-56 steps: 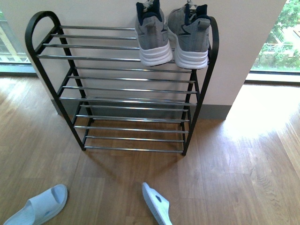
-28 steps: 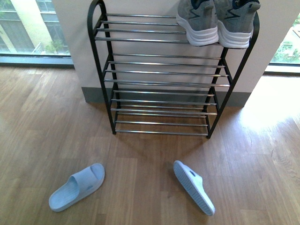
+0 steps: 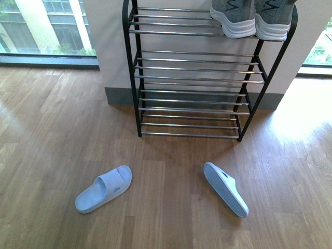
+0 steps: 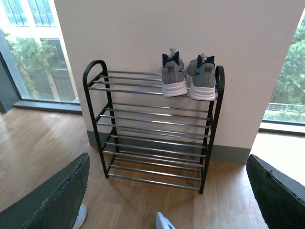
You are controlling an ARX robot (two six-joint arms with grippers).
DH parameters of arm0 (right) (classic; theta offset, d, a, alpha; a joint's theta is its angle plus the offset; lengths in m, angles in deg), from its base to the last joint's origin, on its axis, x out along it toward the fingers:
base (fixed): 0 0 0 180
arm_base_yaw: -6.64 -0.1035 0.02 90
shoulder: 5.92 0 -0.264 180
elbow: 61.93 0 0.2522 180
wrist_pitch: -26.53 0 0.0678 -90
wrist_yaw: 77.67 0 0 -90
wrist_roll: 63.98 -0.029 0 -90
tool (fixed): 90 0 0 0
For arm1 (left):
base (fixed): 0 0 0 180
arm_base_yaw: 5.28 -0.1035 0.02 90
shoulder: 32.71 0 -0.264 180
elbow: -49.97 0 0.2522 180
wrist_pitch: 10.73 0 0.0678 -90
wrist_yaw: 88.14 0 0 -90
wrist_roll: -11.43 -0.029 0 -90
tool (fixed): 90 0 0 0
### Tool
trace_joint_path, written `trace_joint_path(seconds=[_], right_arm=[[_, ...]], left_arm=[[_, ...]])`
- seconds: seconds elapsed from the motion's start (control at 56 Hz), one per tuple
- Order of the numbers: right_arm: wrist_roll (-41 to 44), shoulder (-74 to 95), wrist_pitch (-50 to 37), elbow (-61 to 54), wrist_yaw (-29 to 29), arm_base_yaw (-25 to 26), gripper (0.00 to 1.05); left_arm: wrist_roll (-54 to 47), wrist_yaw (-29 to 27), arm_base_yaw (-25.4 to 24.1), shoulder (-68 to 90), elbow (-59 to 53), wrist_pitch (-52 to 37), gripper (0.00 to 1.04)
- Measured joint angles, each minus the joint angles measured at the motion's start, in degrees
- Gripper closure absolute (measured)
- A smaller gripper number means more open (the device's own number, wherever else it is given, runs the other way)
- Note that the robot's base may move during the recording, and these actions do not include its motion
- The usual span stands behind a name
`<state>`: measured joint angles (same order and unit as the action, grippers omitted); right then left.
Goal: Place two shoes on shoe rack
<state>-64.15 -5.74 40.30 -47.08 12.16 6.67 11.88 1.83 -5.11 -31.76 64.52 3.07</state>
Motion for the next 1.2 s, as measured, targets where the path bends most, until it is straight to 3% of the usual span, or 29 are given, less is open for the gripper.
trace_joint_path(seconds=[1.197], right_arm=[[0.0,-0.02,0.0,0.0,0.04,0.0,0.09]], left_arm=[[-0.02,0.0,0.0,0.0,0.0,0.0,0.09]])
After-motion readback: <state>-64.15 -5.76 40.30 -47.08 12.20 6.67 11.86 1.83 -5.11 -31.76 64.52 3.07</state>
